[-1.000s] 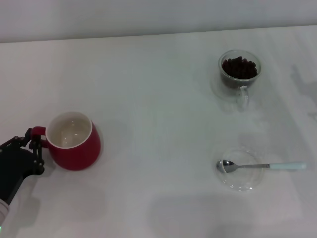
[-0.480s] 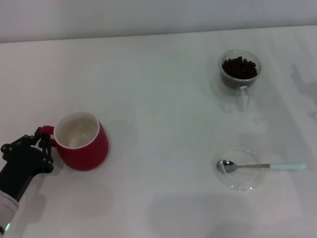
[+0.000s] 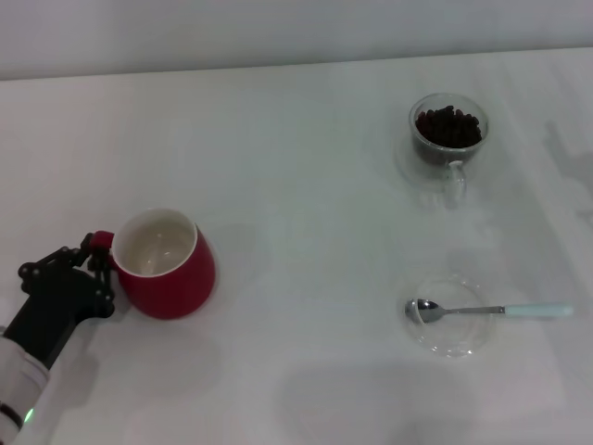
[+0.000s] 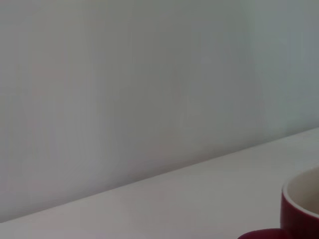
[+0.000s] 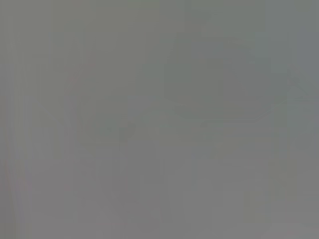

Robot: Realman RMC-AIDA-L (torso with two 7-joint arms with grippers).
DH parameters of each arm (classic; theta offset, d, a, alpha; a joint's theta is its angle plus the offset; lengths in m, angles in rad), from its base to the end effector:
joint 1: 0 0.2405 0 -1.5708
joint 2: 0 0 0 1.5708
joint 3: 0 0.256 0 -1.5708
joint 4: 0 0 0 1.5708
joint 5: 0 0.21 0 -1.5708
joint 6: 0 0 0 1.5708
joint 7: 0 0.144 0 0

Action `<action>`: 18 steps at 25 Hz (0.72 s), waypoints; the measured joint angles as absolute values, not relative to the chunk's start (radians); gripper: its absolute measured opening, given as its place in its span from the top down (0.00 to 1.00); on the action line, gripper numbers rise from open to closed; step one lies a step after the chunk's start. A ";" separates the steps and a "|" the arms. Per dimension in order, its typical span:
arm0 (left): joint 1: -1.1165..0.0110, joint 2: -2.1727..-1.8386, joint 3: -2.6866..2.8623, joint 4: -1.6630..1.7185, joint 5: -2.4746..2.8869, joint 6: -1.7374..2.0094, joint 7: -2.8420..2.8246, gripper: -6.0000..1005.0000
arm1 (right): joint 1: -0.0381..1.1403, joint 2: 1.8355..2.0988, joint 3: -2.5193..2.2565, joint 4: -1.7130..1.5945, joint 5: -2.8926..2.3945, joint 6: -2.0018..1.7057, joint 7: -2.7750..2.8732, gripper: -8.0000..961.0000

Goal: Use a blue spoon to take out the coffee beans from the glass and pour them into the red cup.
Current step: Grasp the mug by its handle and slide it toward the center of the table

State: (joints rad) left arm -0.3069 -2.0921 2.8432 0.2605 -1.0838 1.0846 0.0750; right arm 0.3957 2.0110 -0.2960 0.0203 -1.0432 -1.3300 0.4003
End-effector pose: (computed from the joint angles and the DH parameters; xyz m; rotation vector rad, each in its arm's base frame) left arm -0.3337 0.2583 -0.0910 -1.9599 -0.4759 -0.4664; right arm 0.3777 0.3037 0.0514 -1.3991 0.6176 0.7841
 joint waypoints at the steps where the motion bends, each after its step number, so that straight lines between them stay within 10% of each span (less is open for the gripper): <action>1: -0.311 -2.092 2.843 0.263 -1.081 1.076 0.075 0.91 | 0.396 2.011 -0.296 0.018 -1.043 -1.330 0.400 0.11; 18: -0.353 -2.098 2.844 0.292 -1.025 1.030 0.077 0.91 | 0.399 2.011 -0.296 -0.003 -1.043 -1.330 0.400 0.11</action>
